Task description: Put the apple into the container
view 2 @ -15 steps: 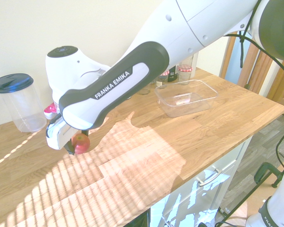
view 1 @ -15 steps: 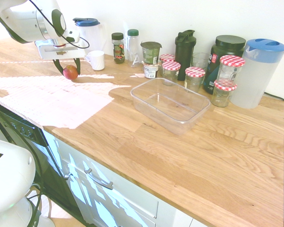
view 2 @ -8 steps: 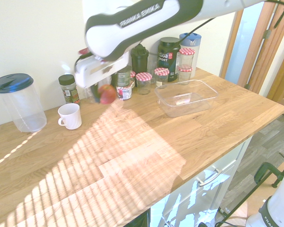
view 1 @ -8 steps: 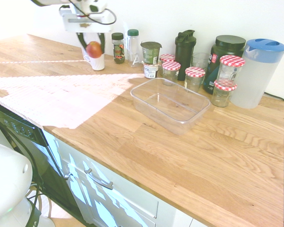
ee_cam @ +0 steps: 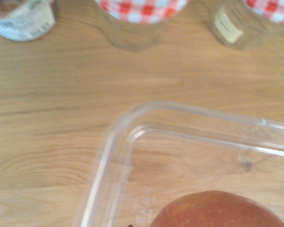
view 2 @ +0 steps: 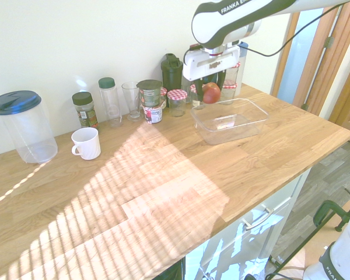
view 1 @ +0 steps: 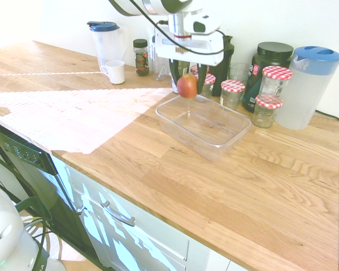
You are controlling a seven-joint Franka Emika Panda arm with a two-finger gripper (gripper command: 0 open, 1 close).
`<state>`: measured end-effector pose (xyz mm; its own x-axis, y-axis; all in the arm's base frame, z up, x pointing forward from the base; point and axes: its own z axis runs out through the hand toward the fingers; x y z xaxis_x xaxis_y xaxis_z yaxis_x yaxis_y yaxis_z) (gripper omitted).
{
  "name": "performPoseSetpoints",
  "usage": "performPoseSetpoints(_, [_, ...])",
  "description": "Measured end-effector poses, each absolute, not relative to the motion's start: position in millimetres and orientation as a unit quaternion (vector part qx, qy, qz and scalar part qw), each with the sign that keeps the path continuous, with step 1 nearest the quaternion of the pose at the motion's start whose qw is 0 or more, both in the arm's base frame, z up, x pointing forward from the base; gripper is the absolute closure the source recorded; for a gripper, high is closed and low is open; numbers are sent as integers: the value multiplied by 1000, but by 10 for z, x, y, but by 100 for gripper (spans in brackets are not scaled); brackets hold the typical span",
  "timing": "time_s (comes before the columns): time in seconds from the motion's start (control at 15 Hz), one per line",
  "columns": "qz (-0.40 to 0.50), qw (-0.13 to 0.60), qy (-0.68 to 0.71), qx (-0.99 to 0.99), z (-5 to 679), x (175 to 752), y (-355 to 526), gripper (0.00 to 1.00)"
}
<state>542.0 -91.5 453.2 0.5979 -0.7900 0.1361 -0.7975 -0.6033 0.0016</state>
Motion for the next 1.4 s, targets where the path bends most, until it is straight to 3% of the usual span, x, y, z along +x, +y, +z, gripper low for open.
performPoseSetpoints(0.53, [63, 18, -463, 884, 3967, 5288, -1183, 100])
performPoseSetpoints(0.6, [65, 18, -463, 884, 3922, 5303, -1184, 0])
performPoseSetpoints(1.0, [49, 31, -469, 881, 3600, 5174, -1154, 0])
performPoseSetpoints(1.4, [69, 15, -461, 885, 3751, 5192, -1154, 0])
